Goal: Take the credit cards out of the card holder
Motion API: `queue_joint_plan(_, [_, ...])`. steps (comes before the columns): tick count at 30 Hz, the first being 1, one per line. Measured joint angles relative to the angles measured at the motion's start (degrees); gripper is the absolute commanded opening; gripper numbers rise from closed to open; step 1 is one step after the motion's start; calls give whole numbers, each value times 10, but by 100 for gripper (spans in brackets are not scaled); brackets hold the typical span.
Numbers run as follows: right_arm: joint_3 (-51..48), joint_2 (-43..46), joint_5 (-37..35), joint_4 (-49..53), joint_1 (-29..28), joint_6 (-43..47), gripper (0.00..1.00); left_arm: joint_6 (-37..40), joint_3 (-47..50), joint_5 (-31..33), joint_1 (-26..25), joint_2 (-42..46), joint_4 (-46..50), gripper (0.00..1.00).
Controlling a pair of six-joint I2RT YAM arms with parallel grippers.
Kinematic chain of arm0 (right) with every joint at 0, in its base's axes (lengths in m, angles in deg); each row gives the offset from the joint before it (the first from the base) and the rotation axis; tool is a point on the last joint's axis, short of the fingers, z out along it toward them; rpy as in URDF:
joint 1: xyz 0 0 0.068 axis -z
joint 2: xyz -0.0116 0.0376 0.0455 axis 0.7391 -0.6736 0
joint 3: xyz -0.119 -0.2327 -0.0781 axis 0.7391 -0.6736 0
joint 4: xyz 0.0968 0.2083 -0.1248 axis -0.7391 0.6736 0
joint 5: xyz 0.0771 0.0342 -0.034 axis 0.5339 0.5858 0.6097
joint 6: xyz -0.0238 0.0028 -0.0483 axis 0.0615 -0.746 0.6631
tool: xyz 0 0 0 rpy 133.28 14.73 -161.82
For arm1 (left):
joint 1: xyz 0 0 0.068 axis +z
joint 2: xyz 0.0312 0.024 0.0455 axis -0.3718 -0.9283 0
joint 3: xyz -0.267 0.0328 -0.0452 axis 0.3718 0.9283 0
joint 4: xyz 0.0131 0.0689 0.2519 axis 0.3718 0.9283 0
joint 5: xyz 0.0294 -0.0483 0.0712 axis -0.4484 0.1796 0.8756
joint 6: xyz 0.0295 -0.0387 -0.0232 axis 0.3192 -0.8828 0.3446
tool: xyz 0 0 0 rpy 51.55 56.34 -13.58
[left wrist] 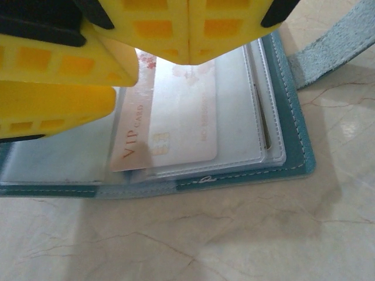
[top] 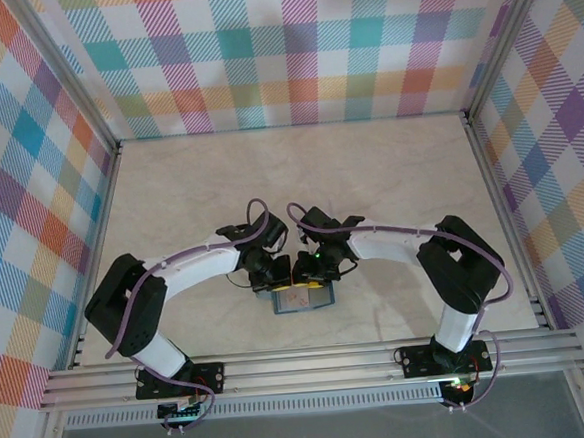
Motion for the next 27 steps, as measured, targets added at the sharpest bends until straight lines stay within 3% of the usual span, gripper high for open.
queue_joint_plan(12, [-23, -16, 7, -21, 11, 5, 32, 16, -2, 7, 0, -41, 5, 7])
queue_joint_plan(27, [-114, 20, 97, -171, 34, -15, 25, 28, -19, 13, -3, -54, 29, 6])
